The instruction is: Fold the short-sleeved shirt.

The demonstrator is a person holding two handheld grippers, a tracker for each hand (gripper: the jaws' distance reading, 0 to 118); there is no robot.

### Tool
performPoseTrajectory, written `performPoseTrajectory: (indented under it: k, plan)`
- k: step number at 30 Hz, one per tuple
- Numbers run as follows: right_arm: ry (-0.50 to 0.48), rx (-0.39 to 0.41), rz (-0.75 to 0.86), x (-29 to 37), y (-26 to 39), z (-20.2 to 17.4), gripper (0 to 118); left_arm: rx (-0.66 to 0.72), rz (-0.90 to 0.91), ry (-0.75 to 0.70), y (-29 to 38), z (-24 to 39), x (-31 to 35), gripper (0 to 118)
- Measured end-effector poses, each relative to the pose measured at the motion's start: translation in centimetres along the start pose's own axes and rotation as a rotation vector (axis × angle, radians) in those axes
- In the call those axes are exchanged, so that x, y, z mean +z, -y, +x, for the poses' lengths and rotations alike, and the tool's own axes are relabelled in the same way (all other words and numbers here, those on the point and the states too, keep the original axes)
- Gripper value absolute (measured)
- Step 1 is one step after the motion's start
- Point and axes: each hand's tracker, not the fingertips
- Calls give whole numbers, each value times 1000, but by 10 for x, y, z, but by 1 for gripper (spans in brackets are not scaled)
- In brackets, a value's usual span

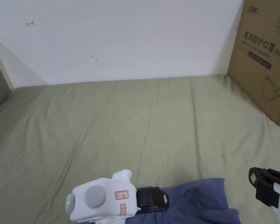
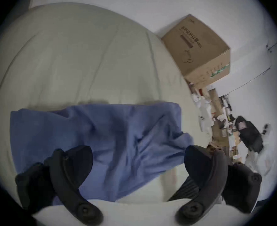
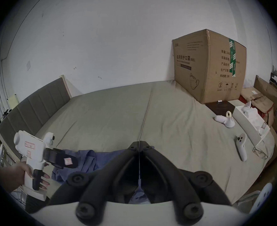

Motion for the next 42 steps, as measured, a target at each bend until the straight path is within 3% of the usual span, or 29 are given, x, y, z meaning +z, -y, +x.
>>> performPoseTrajectory:
  k: [4,5,6,7,8,9,11,18,20,25,29,35,37,39,40,41,42]
  plan:
    - [-12,4,0,-4,0,-3,0,-137,83,-112,-4,2,39,113]
    - [-16,6,3,-4,0,-4,0,-181,106,-158,-2,2,50,104]
    - [-22,8,4,-5,-1,-5,0,-219,121,-211,-1,3,56,86]
    - [-27,10,5,-5,-2,-5,0,-251,116,-246,-1,1,57,55]
    - [-31,14,4,-5,-2,-7,0,-281,99,-283,0,1,55,6]
    - [-35,18,4,-6,-3,-8,0,-302,77,-301,3,-1,49,0]
    - [-39,27,2,-6,-3,-9,0,-288,8,-228,2,-1,30,0]
    - [-28,48,-11,-1,-2,-9,0,-232,-248,-169,23,4,-75,0]
    - [-23,55,-15,0,-1,-10,0,-191,-200,-153,25,5,-76,0]
    - [-30,75,-20,-1,0,-15,0,58,-182,331,20,2,-40,0]
    - [-46,65,-21,-4,-5,-19,0,75,-4,375,11,-31,27,0]
    - [-53,91,-30,-9,-11,-26,0,266,116,323,6,-155,113,1]
    - [-51,98,-36,-12,-10,-29,0,325,125,337,12,-190,126,7]
    - [-51,102,-45,-14,-10,-33,0,365,130,349,16,-217,131,40]
    - [-47,111,-50,-15,-10,-35,0,370,128,351,16,-220,127,63]
    - [-41,124,-55,-16,-10,-37,0,374,117,361,17,-228,123,96]
    - [-37,138,-57,-17,-10,-39,0,378,99,374,18,-233,116,115]
